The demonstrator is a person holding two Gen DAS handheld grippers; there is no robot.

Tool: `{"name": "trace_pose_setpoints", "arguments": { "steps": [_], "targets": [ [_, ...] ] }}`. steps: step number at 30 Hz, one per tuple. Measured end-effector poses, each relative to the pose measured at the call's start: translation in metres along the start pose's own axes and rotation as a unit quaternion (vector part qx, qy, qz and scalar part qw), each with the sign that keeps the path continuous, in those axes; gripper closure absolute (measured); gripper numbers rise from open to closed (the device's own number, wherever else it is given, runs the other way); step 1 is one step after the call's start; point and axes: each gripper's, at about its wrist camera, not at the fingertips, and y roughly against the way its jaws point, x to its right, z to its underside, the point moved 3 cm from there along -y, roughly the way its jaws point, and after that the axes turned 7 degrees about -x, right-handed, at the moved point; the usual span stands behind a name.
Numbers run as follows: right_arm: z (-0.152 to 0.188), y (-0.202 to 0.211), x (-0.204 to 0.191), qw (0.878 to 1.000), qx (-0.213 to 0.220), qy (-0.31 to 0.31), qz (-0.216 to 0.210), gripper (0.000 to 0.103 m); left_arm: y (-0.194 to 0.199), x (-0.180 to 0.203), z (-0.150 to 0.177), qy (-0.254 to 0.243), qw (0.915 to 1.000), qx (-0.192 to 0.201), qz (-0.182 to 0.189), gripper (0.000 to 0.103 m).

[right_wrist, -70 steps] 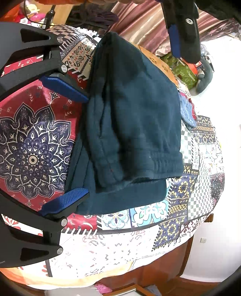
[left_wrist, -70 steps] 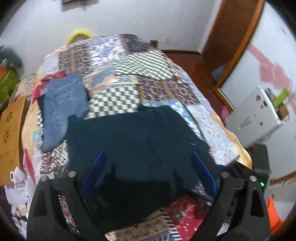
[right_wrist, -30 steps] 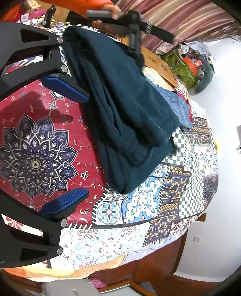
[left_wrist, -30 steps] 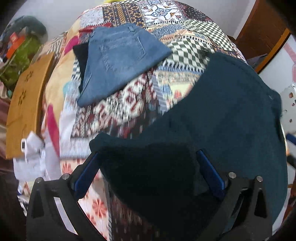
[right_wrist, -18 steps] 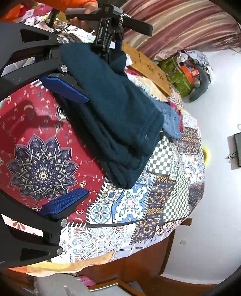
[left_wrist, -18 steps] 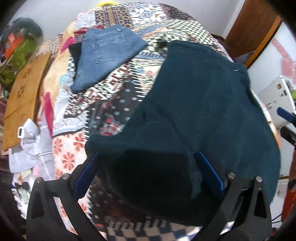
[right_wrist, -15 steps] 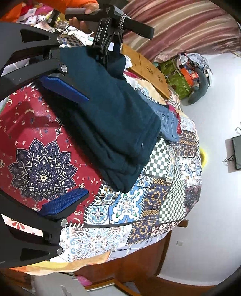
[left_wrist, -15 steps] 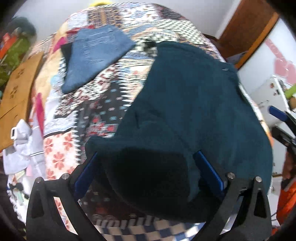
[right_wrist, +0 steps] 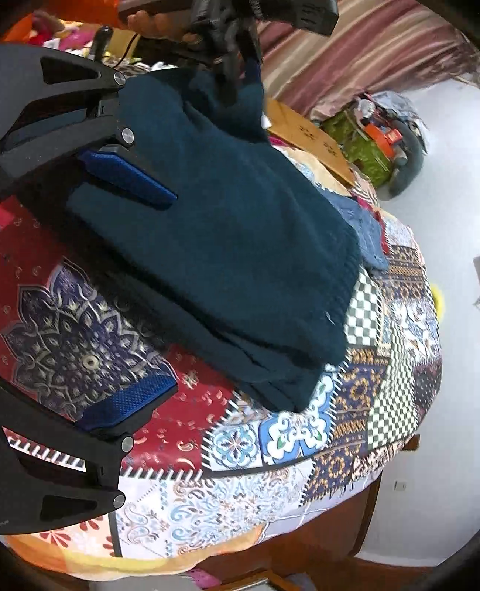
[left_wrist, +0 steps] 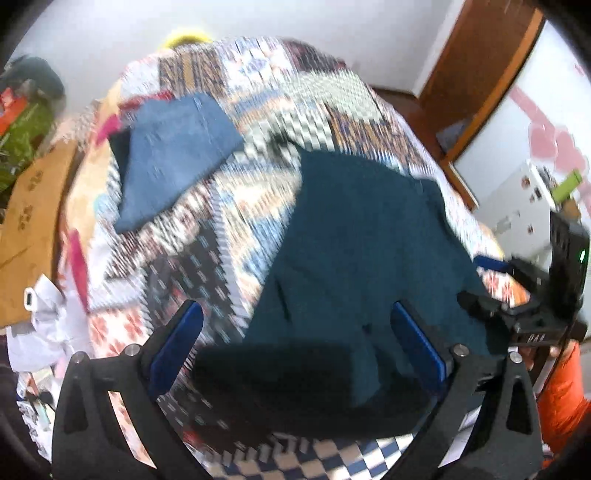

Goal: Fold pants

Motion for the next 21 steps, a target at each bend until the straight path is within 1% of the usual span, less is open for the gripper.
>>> {"name": "trace_pose_setpoints", "arguments": {
  "steps": [3, 6, 8, 9, 12, 13, 15, 16, 17, 18, 21],
  "targets": [
    [-0.009, 0.0, 0.006, 1.0, 0.003, -0.006, 0.01, 0.011, 0.003, -0.011, -0.027, -0.013, 0.9996, 0.018, -0.019, 0.0],
    [-0.016, -0.004, 0.016, 0.999, 0.004, -0.031, 0.009, 0.011, -0.011, -0.014, -0.052, -0.025, 0.9992, 0.015, -0.027, 0.0],
    [-0.02, -0.011, 0.025, 0.998, -0.002, -0.059, -0.002, 0.011, -0.029, -0.009, -0.069, -0.039, 0.9992, -0.006, -0.012, 0.0],
    [-0.022, -0.017, 0.03, 0.997, -0.009, -0.071, -0.01, 0.011, -0.042, -0.004, -0.078, -0.048, 0.9985, -0.025, 0.0, 0.0],
    [-0.026, -0.031, 0.034, 0.996, -0.027, -0.085, -0.028, 0.011, -0.079, 0.007, -0.092, -0.063, 0.9956, -0.069, 0.008, 0.0],
    [-0.028, -0.035, 0.034, 0.995, -0.032, -0.085, -0.035, 0.011, -0.09, 0.009, -0.094, -0.066, 0.9946, -0.08, 0.005, 0.0],
    [-0.032, -0.041, 0.034, 0.994, -0.04, -0.081, -0.055, 0.015, -0.111, 0.008, -0.094, -0.072, 0.9923, -0.101, 0.006, 0.0],
    [-0.035, -0.043, 0.032, 0.994, -0.044, -0.078, -0.068, 0.02, -0.118, 0.007, -0.091, -0.075, 0.991, -0.11, 0.013, 0.0],
    [-0.037, -0.045, 0.031, 0.993, -0.048, -0.076, -0.073, 0.021, -0.121, 0.004, -0.088, -0.073, 0.9907, -0.113, 0.024, 0.0],
    [-0.041, -0.046, 0.029, 0.993, -0.051, -0.07, -0.074, 0.021, -0.122, -0.003, -0.083, -0.062, 0.9907, -0.114, 0.042, 0.0],
    [-0.053, -0.05, 0.018, 0.995, -0.057, -0.038, -0.075, 0.022, -0.119, -0.021, -0.062, -0.045, 0.9909, -0.115, 0.054, 0.0]
  ]
}}
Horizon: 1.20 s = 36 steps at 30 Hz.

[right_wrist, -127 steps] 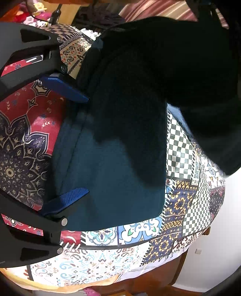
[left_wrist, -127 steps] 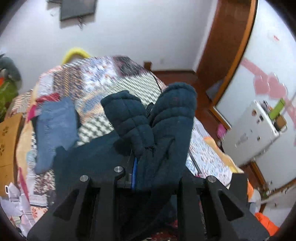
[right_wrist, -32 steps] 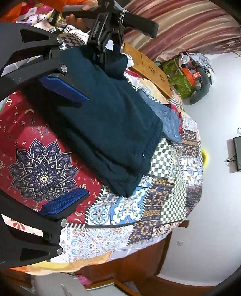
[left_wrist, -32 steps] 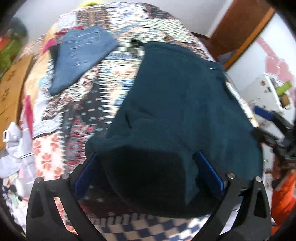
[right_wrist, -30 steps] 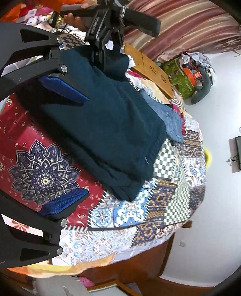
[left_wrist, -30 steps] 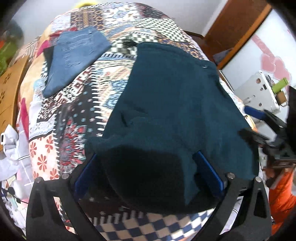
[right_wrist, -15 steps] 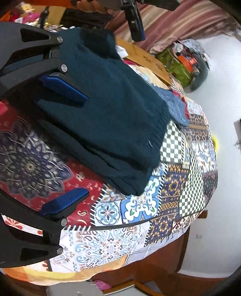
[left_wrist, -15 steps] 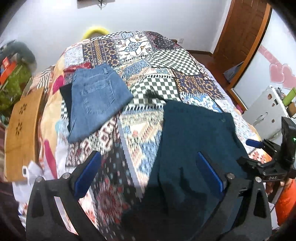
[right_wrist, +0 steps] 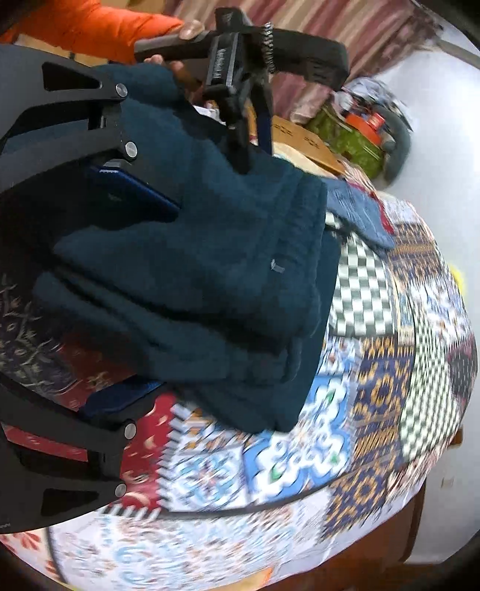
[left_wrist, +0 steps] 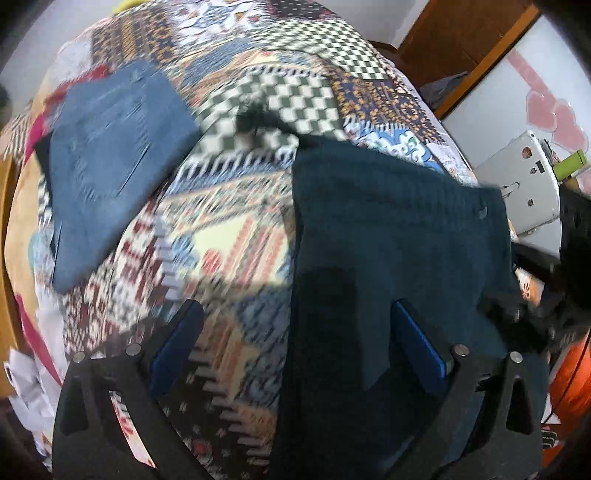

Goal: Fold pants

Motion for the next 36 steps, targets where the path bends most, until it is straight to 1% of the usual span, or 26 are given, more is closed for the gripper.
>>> {"name": "trace_pose_setpoints", "arguments": {
  "steps": [4, 8, 10, 12, 14, 16, 18, 19, 20, 22, 23, 24, 25, 26, 27, 28, 29, 30, 31, 32, 33, 34, 36],
  "targets": [
    [-0.017, -0.01, -0.017, 0.999, -0.009, 0.053, 0.011, 0.025, 0.011, -0.017, 0.034, 0.026, 0.9996, 0.005, 0.012, 0.0],
    [-0.037, -0.02, -0.041, 0.995, -0.012, 0.104, 0.01, 0.027, 0.024, -0.029, 0.063, 0.056, 0.9983, 0.011, 0.008, 0.0],
    [-0.046, -0.026, -0.053, 0.992, -0.012, 0.125, 0.008, 0.028, 0.03, -0.028, 0.076, 0.057, 0.9982, 0.02, -0.004, 0.0],
    [-0.053, -0.032, -0.063, 0.989, -0.011, 0.145, 0.007, 0.028, 0.036, -0.023, 0.082, 0.051, 0.9979, 0.033, -0.023, 0.0],
    [-0.058, -0.036, -0.067, 0.987, -0.018, 0.158, 0.013, 0.028, 0.04, -0.021, 0.083, 0.05, 0.9974, 0.04, -0.033, 0.001],
    [-0.061, -0.037, -0.063, 0.988, -0.026, 0.154, 0.012, 0.028, 0.043, -0.021, 0.078, 0.049, 0.9972, 0.045, -0.035, 0.001],
    [-0.061, -0.031, -0.055, 0.989, -0.022, 0.146, 0.024, 0.028, 0.047, -0.025, 0.066, 0.053, 0.9964, 0.053, -0.04, 0.001],
    [-0.06, -0.024, -0.052, 0.989, -0.013, 0.145, 0.037, 0.028, 0.049, -0.026, 0.06, 0.055, 0.996, 0.057, -0.041, 0.002],
    [-0.059, -0.015, -0.048, 0.988, 0.002, 0.144, 0.048, 0.028, 0.051, -0.028, 0.054, 0.059, 0.9957, 0.06, -0.039, 0.005],
    [-0.059, 0.001, -0.043, 0.989, 0.025, 0.136, 0.045, 0.028, 0.053, -0.032, 0.038, 0.064, 0.9954, 0.064, -0.03, 0.009],
    [-0.06, 0.009, -0.042, 0.99, 0.036, 0.132, 0.043, 0.028, 0.053, -0.035, 0.031, 0.067, 0.9951, 0.067, -0.03, 0.012],
    [-0.062, 0.013, -0.042, 0.989, 0.045, 0.131, 0.044, 0.028, 0.052, -0.038, 0.023, 0.071, 0.9946, 0.069, -0.032, 0.019],
    [-0.063, 0.016, -0.042, 0.989, 0.054, 0.132, 0.047, 0.028, 0.051, -0.04, 0.017, 0.073, 0.9944, 0.069, -0.031, 0.022],
    [-0.066, 0.017, -0.043, 0.988, 0.059, 0.134, 0.049, 0.028, 0.05, -0.041, 0.012, 0.075, 0.9944, 0.07, -0.026, 0.028],
    [-0.069, 0.014, -0.045, 0.988, 0.06, 0.134, 0.048, 0.028, 0.049, -0.044, 0.006, 0.079, 0.9941, 0.074, -0.012, 0.032],
    [-0.071, 0.009, -0.046, 0.988, 0.057, 0.133, 0.047, 0.029, 0.048, -0.045, 0.002, 0.082, 0.9938, 0.076, -0.003, 0.034],
    [-0.074, 0.003, -0.047, 0.989, 0.053, 0.134, 0.045, 0.032, 0.046, -0.045, -0.003, 0.084, 0.9934, 0.077, 0.007, 0.04],
    [-0.076, -0.006, -0.049, 0.989, 0.046, 0.136, 0.044, 0.035, 0.045, -0.045, -0.006, 0.084, 0.9934, 0.077, 0.008, 0.042],
    [-0.079, -0.014, -0.049, 0.989, 0.038, 0.138, 0.045, 0.043, 0.044, -0.044, -0.008, 0.085, 0.9933, 0.079, 0.005, 0.043],
    [-0.082, -0.022, -0.048, 0.989, 0.028, 0.139, 0.046, 0.052, 0.044, -0.044, -0.009, 0.085, 0.9931, 0.081, 0.004, 0.044],
    [-0.083, -0.03, -0.048, 0.989, 0.019, 0.141, 0.044, 0.056, 0.043, -0.043, -0.011, 0.084, 0.993, 0.083, 0.0, 0.046],
    [-0.084, -0.035, -0.047, 0.989, 0.014, 0.14, 0.039, 0.058, 0.042, -0.043, -0.011, 0.081, 0.9929, 0.086, -0.007, 0.047],
    [-0.089, -0.041, -0.045, 0.99, 0.016, 0.133, 0.035, 0.058, 0.044, -0.042, -0.012, 0.082, 0.9922, 0.093, -0.015, 0.051]
  ]
}}
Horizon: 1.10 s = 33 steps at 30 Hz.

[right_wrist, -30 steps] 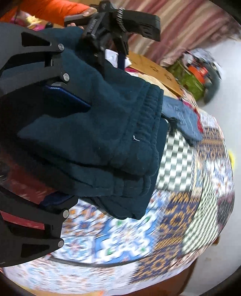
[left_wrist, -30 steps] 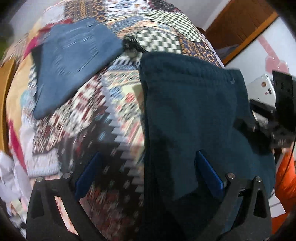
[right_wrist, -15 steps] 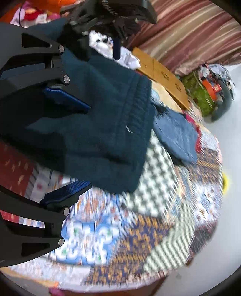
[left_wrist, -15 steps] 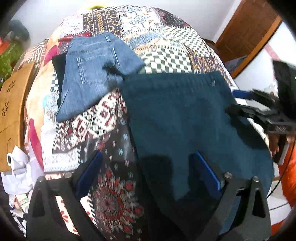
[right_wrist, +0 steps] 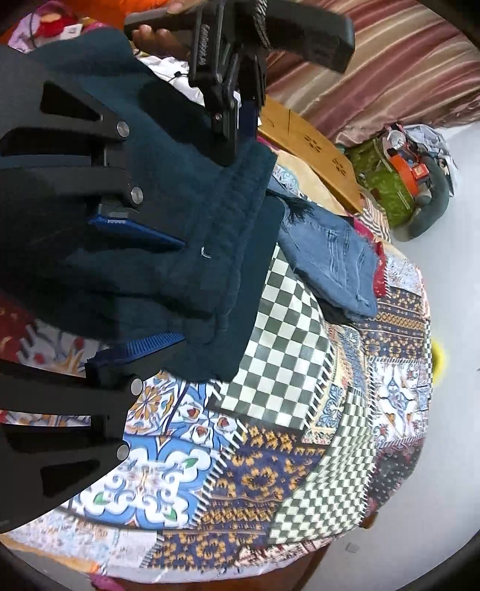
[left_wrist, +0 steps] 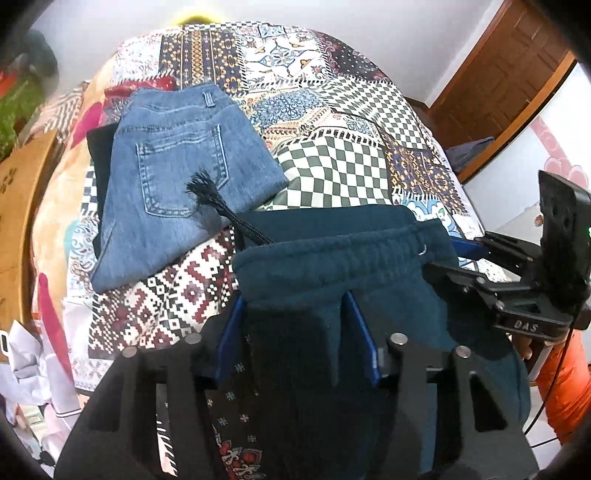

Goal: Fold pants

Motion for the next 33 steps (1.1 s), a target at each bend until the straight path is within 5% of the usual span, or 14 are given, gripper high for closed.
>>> {"name": "trace_pose_setpoints", "arguments": {
  "steps": [6, 8, 14, 18, 23, 27, 29, 33],
  "targets": [
    [-0.001, 0.004, 0.003, 1.0, 0.009, 0.0, -0.009, 0.071, 0.018, 0.01, 0.0, -0.015, 0.9994, 0.03, -0.01, 0.063],
    [0.001, 0.013, -0.001, 0.999, 0.026, 0.005, -0.022, 0.091, 0.027, 0.015, -0.003, -0.02, 0.9989, 0.042, -0.012, 0.069],
    [-0.006, 0.034, -0.018, 0.996, 0.06, 0.055, 0.033, 0.086, 0.046, 0.03, -0.017, -0.042, 0.9959, 0.075, -0.028, 0.073],
    [-0.008, 0.022, -0.005, 0.998, 0.036, 0.028, 0.039, 0.066, 0.019, 0.018, -0.017, -0.031, 0.9979, 0.035, -0.045, 0.068],
    [-0.006, 0.0, 0.012, 1.0, 0.011, -0.01, -0.001, 0.058, -0.019, -0.006, -0.008, 0.0, 0.9991, -0.006, -0.043, 0.059],
    [-0.007, -0.008, 0.014, 1.0, -0.006, -0.01, -0.027, 0.059, -0.018, -0.008, -0.007, 0.004, 0.9992, 0.0, -0.04, 0.059],
    [-0.005, -0.003, 0.01, 1.0, -0.002, 0.001, -0.026, 0.068, -0.014, -0.006, -0.006, 0.004, 0.999, 0.006, -0.044, 0.06],
    [-0.004, 0.015, -0.001, 0.999, 0.034, 0.018, -0.013, 0.075, 0.013, 0.011, -0.009, -0.023, 0.9959, 0.056, -0.067, 0.075]
  ]
}}
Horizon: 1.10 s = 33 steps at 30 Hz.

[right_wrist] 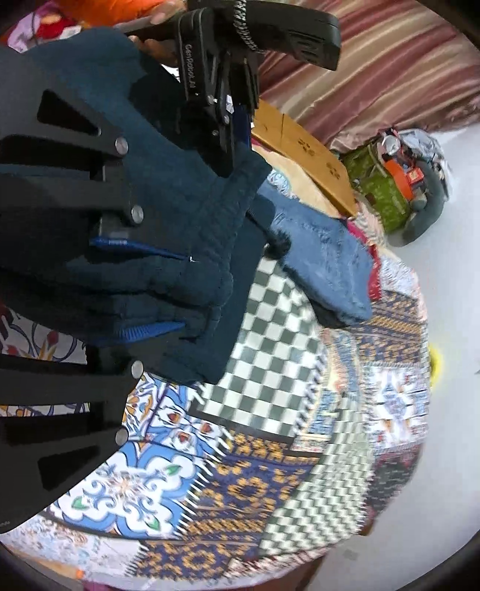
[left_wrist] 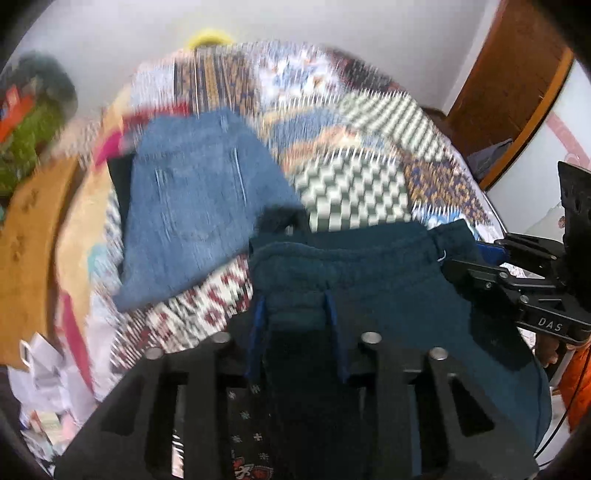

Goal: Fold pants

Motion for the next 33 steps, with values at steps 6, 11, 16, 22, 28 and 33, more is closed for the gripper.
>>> {"name": "trace_pose_setpoints", "arguments": {
  "steps": [6, 11, 16, 22, 28, 33],
  "targets": [
    [-0.017, 0.03, -0.007, 0.998, 0.051, 0.014, 0.021, 0.077, 0.032, 0.02, -0.028, -0.052, 0.9955, 0.065, -0.044, 0.078],
    [-0.029, 0.009, 0.014, 0.998, 0.038, -0.02, 0.039, 0.076, -0.018, 0.004, -0.05, -0.032, 0.9993, -0.001, -0.016, 0.077],
    [-0.018, -0.04, 0.034, 0.997, -0.015, -0.035, 0.066, 0.075, -0.075, -0.008, -0.042, -0.02, 0.998, -0.056, -0.021, 0.067],
    [-0.023, -0.027, 0.037, 0.997, -0.034, -0.049, 0.056, 0.071, -0.055, -0.012, -0.046, -0.013, 0.999, -0.041, -0.007, 0.064],
    [-0.018, 0.011, 0.021, 0.996, -0.007, -0.036, 0.077, 0.065, 0.001, -0.016, -0.045, 0.003, 1.0, 0.001, -0.009, 0.055],
    [-0.006, 0.038, -0.013, 0.998, 0.005, 0.004, 0.066, 0.055, 0.035, -0.001, -0.022, -0.016, 0.9996, 0.008, 0.021, 0.042]
  ]
}}
